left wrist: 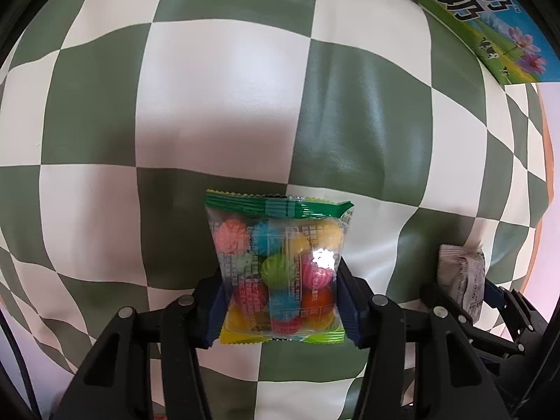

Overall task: Organize snacks
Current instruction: 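Lift both held packs off the mat, then carry both packs into the box and open both tools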

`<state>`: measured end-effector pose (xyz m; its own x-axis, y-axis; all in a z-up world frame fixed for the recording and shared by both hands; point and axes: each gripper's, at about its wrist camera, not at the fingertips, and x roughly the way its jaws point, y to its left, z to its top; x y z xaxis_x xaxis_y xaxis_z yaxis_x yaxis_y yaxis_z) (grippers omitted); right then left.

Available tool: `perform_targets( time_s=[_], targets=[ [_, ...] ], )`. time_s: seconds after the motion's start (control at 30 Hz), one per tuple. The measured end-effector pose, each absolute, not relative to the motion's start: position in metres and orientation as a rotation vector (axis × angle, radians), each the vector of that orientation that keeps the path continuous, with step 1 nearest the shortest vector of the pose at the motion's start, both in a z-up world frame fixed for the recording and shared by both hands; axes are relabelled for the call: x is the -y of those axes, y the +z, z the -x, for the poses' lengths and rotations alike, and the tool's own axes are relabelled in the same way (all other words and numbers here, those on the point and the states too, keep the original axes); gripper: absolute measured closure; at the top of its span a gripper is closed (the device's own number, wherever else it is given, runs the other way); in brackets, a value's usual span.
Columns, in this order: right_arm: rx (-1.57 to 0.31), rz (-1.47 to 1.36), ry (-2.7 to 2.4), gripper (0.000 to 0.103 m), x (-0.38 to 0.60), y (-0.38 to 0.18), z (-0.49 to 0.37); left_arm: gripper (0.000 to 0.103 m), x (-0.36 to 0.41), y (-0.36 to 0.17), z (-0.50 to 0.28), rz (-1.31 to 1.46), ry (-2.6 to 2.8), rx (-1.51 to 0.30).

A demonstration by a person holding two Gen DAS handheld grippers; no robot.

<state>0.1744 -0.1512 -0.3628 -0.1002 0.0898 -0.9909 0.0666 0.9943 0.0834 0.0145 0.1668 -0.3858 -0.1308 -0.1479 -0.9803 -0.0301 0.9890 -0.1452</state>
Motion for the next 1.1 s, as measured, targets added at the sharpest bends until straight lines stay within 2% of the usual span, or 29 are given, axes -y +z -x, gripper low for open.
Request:
perform_targets(
  time_s=[0.03,0.07,0.33,0.7,0.9,1.1],
  targets=[
    [-1.659,-0.099,0.022,0.036,0.148,-0.361,-0.171,0.052,-0.167,-0.383,-0.015,0.142,-0.106,-1.701],
    [-1.643,-0.080,0.031,0.038,0.144,-0.357,-0.169,0.052,-0.167,-0.382,-0.014,0.148,-0.109,-1.702],
    [-1.607,-0.120,0.055,0.048,0.140,-0.342,-0.161,0.053,-0.166,-0.366,-0.016,0.152,-0.163,-1.690],
    [-1.525,-0.208,0.105,0.049,0.136,-0.289,-0.172,0.057,-0.164,-0.320,-0.034,0.120,-0.246,-1.612],
    [-1.455,-0.282,0.150,0.049,0.163,-0.242,-0.182,0.057,-0.170,-0.250,-0.051,0.183,-0.323,-1.498],
    [-1.305,-0.324,0.189,0.049,0.201,-0.175,-0.242,0.057,-0.170,-0.177,-0.107,0.233,-0.388,-1.348]
  ],
)
